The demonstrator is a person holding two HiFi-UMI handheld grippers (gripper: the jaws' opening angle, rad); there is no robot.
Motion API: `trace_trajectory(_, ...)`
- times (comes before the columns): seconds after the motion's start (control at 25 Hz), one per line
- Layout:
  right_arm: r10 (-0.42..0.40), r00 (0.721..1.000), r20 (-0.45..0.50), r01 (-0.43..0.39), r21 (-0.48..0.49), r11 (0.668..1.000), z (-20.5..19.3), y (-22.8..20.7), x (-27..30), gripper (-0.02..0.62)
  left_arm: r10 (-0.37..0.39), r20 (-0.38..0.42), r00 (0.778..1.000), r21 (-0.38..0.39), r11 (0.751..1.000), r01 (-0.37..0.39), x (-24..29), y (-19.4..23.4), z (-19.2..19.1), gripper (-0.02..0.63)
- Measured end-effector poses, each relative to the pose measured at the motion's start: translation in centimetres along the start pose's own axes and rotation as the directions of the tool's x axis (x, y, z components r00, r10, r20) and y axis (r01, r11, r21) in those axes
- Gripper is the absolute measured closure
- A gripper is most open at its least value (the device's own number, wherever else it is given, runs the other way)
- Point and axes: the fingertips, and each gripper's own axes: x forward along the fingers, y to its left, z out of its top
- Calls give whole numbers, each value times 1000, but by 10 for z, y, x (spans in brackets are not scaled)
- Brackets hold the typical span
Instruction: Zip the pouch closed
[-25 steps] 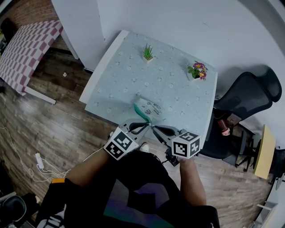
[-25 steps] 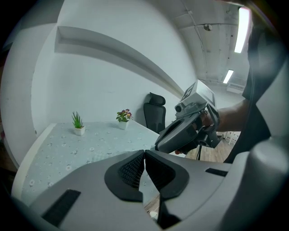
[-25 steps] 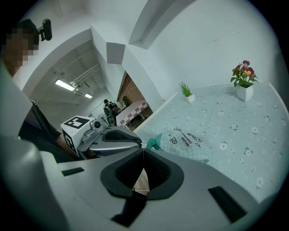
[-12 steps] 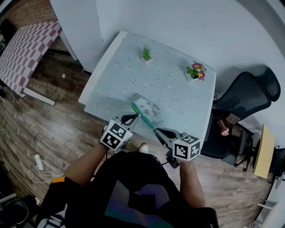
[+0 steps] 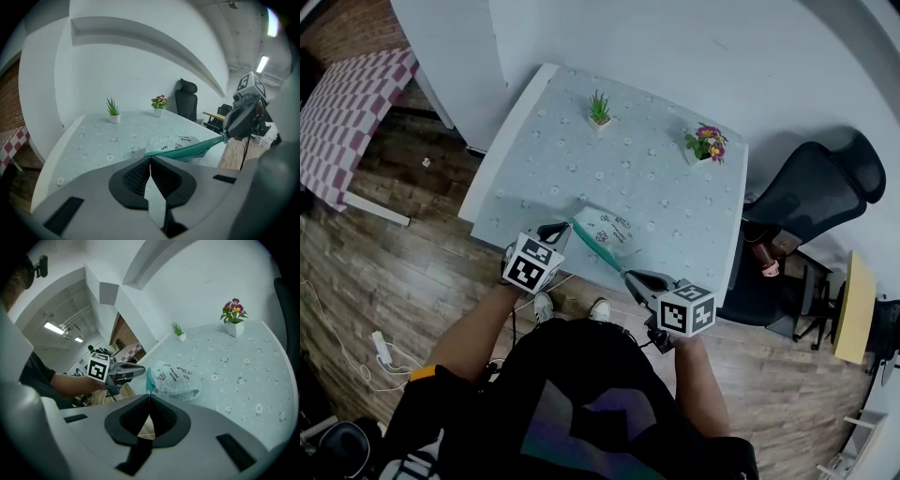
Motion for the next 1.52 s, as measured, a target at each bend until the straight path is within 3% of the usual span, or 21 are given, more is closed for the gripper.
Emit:
trace_trajectory(0.4,-147,987,-62,144,-52,988,-21,-26,24,571,-20,-37,999,-137,990,15,-4,-3,-24,591)
trace_trajectory(0.56,-186,982,-45,181,-82,980,-18,-26,24,523,-9,-23,1000,-190,982,5,-18,-3,-27,591)
trace_trajectory(0.72,-252,967,38,254,-112,961,4,-27,12,523,3,35,999,-205,979,4,-38,-10,-6,591)
trace_trajectory(0.92,-312,926,211,349,-164,923,55,-10,-15,541,42,163,986,-191,981,-10,-72,-25,52,591)
trace_trajectory(1.16,-302,870,389,402,-206,892,105,26,-51,576,48,277,960,-151,989,-6,-111,-48,109,592)
trace_trajectory(1.52,-272,816,509,426,-214,879,134,55,-86,580,85,347,934,-116,992,-47,-139,-69,141,592)
